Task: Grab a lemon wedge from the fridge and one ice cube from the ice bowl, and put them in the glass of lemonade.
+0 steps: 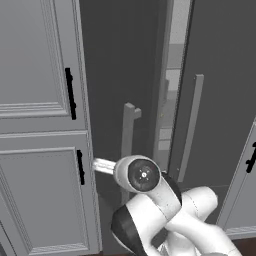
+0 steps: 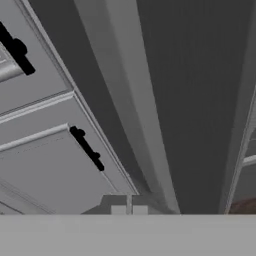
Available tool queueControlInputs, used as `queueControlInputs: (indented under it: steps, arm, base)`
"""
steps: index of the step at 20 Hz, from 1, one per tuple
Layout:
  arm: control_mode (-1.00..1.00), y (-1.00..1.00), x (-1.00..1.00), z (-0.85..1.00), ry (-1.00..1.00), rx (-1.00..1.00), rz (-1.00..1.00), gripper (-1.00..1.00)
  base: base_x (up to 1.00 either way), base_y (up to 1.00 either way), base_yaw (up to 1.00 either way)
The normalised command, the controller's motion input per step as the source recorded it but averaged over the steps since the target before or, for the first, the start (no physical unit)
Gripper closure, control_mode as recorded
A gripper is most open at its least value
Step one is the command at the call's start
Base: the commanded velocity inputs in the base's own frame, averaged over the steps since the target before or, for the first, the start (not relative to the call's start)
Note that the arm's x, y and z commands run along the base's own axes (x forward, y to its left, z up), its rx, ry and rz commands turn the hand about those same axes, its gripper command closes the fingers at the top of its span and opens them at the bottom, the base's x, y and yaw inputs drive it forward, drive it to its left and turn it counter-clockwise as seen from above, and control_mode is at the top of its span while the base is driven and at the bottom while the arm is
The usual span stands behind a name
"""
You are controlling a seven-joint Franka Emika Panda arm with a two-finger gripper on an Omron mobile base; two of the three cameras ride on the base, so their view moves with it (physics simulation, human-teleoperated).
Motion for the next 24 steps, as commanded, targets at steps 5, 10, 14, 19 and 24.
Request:
queueControlInputs:
  steps: [5, 10, 14, 19, 24]
  arm:
    - [-1.00, 0.95, -0.78, 0.07, -0.01, 0.00, 0.09, 1.00]
    - [-1.00, -0.34, -0.94, 0.56, -0.33, 0.19, 0.05, 1.00]
    - [-1.00, -1.00, -0.81, 0.79, -0.34, 0.76, 0.00, 1.00]
    - [-1.00, -1.00, -0.23, 0.37, -0.13, 0.88, 0.00, 1.00]
    - [-1.00, -1.00, 0.48, -0.20, -0.02, 0.69, 0.00, 1.00]
  base:
    - [0.00, 0.00, 0.00]
    - [0.00, 0.00, 0.00]
    - [0.00, 0.00, 0.00]
    - [0.00, 0.00, 0.00]
    - [0.00, 0.00, 0.00]
